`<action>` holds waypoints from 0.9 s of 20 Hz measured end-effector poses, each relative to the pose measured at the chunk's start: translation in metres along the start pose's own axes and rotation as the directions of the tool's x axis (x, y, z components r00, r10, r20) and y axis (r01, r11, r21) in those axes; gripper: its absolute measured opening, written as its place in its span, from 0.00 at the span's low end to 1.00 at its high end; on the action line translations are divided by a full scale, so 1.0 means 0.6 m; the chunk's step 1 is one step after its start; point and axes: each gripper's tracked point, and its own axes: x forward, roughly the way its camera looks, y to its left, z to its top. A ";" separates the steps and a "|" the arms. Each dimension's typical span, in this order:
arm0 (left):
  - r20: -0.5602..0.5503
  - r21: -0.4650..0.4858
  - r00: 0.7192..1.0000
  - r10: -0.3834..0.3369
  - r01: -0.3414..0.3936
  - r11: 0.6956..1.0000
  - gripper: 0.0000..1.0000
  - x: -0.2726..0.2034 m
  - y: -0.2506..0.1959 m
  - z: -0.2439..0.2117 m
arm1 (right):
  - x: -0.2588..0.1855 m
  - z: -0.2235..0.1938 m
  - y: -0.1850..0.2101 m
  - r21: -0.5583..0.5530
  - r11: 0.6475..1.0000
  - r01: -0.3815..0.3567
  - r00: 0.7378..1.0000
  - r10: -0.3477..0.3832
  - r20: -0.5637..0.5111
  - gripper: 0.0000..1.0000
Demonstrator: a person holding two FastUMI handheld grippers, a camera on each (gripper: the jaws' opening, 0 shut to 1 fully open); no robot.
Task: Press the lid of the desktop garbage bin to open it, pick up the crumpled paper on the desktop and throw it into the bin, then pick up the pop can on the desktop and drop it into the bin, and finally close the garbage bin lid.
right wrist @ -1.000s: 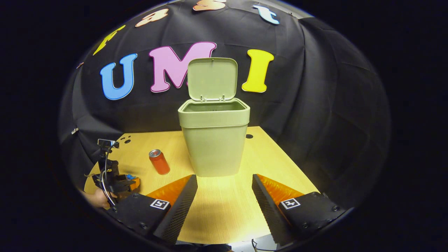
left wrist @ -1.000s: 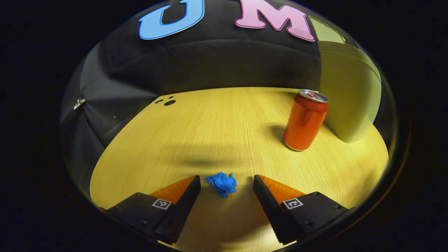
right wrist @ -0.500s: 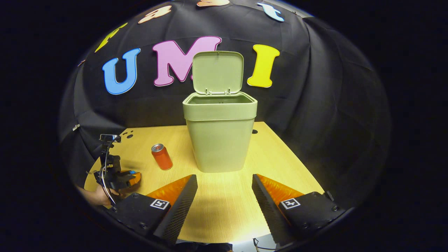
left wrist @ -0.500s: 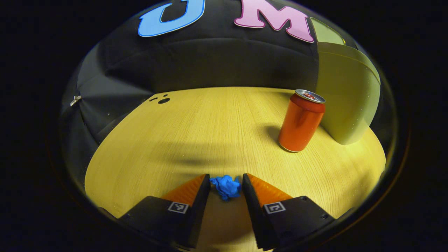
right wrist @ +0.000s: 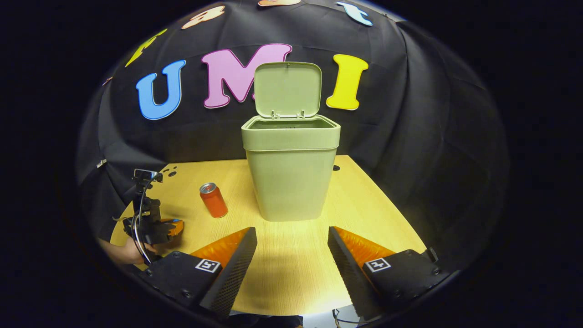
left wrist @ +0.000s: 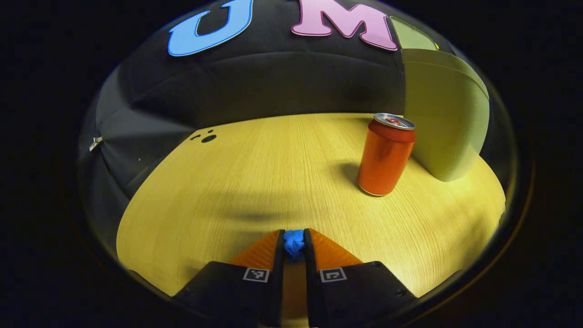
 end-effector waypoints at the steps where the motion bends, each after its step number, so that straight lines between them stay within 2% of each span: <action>1: 0.002 -0.005 1.000 0.009 -0.009 1.000 0.26 -0.004 0.003 0.003 | 0.002 0.001 -0.002 0.001 1.000 -0.002 1.000 0.002 0.000 0.99; 7: 0.086 -0.092 0.996 0.035 -0.027 0.995 0.25 -0.062 0.009 0.084 | 0.021 0.006 -0.019 0.007 1.000 -0.020 1.000 0.020 -0.009 0.99; 10: 0.150 -0.087 0.988 0.037 -0.024 0.996 0.25 -0.105 0.011 0.148 | 0.035 0.013 -0.021 0.009 0.999 -0.040 0.999 0.040 -0.002 0.99; 14: 0.230 -0.085 0.973 -0.010 0.031 0.996 0.25 -0.162 -0.020 0.241 | 0.052 0.017 -0.021 0.017 0.997 -0.073 0.997 0.072 0.008 0.99; 15: 0.249 -0.086 0.968 -0.026 0.049 0.995 0.21 -0.175 -0.034 0.267 | 0.054 0.018 -0.022 0.022 0.996 -0.081 0.997 0.081 0.011 0.99; 16: 0.268 -0.088 0.962 -0.044 0.070 0.994 0.25 -0.188 -0.049 0.296 | 0.057 0.020 -0.024 0.024 0.996 -0.088 0.996 0.088 0.016 0.99; 18: 0.296 -0.088 0.952 -0.078 0.108 0.990 0.25 -0.204 -0.081 0.336 | 0.063 0.023 -0.029 0.022 0.995 -0.100 0.995 0.100 0.025 0.99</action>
